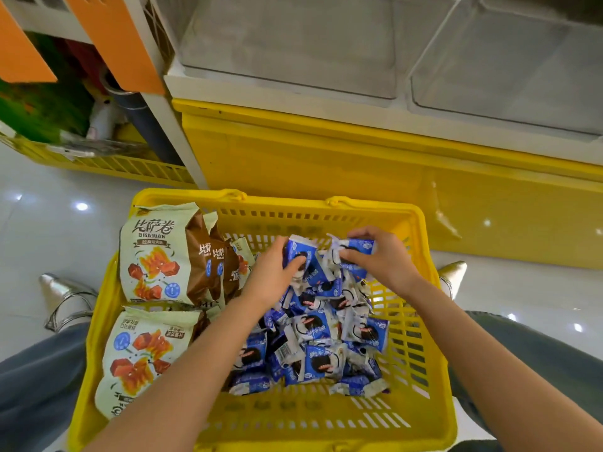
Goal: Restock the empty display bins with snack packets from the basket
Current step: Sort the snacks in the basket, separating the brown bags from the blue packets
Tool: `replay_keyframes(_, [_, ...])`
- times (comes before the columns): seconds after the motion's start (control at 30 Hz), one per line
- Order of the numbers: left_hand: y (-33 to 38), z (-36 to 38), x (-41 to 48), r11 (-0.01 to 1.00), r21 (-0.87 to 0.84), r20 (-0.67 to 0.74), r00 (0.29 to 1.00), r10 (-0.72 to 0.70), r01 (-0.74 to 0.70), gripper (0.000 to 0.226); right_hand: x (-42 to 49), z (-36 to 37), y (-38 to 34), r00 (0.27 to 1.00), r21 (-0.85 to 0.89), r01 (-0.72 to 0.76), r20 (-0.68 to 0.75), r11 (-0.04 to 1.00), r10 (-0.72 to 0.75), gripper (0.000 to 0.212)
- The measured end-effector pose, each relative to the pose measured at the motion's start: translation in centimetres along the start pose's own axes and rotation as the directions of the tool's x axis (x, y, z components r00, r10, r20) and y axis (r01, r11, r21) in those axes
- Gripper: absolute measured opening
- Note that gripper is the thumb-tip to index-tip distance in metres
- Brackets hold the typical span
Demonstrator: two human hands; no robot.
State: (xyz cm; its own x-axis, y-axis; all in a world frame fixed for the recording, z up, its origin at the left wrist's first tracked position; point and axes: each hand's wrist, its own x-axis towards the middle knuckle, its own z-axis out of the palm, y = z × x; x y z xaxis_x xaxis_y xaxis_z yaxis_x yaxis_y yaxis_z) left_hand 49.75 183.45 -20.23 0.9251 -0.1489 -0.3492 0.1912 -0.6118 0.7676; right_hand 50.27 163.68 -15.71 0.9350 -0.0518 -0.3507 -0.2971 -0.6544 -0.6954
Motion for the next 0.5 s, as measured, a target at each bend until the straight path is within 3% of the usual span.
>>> replay_keyframes(0.1, [-0.4, -0.2, 1.2, 0.997, 0.060, 0.015, 0.999, -0.052, 0.051, 0.041, 0.6, 1.1, 1.1, 0.996, 0.021, -0.083, -0.008, 0.996, 0.083, 0.035])
replay_keyframes(0.17, [-0.9, 0.0, 0.8, 0.980, 0.197, -0.028, 0.999, -0.028, 0.033, 0.046, 0.1, 1.6, 2.6, 0.993, -0.121, -0.119, -0.011, 0.986, 0.118, 0.040])
replay_keyframes(0.27, [-1.9, 1.1, -1.1, 0.963, 0.263, -0.050, 0.995, 0.082, -0.066, 0.033, -2.0, 2.2, 4.2, 0.991, -0.234, -0.059, -0.128, 0.970, 0.030, 0.038])
replay_keyframes(0.37, [-2.9, 3.1, -3.3, 0.982, 0.182, 0.219, 0.976, 0.006, -0.047, 0.036, -4.7, 3.5, 5.6, 0.997, -0.265, -0.033, -0.076, 0.964, 0.013, 0.027])
replay_keyframes(0.43, [-3.8, 4.5, -4.5, 0.980, 0.196, 0.409, 0.910, -0.068, -0.015, 0.049, -6.3, 4.7, 6.6, 0.992, -0.352, -0.068, 0.078, 0.934, 0.101, 0.032])
replay_keyframes(0.5, [-4.4, 5.6, -5.3, 0.976, 0.218, 0.472, 0.877, -0.088, -0.019, 0.055, -7.3, 5.5, 7.4, 0.964, -0.403, -0.129, 0.162, 0.906, 0.209, 0.040])
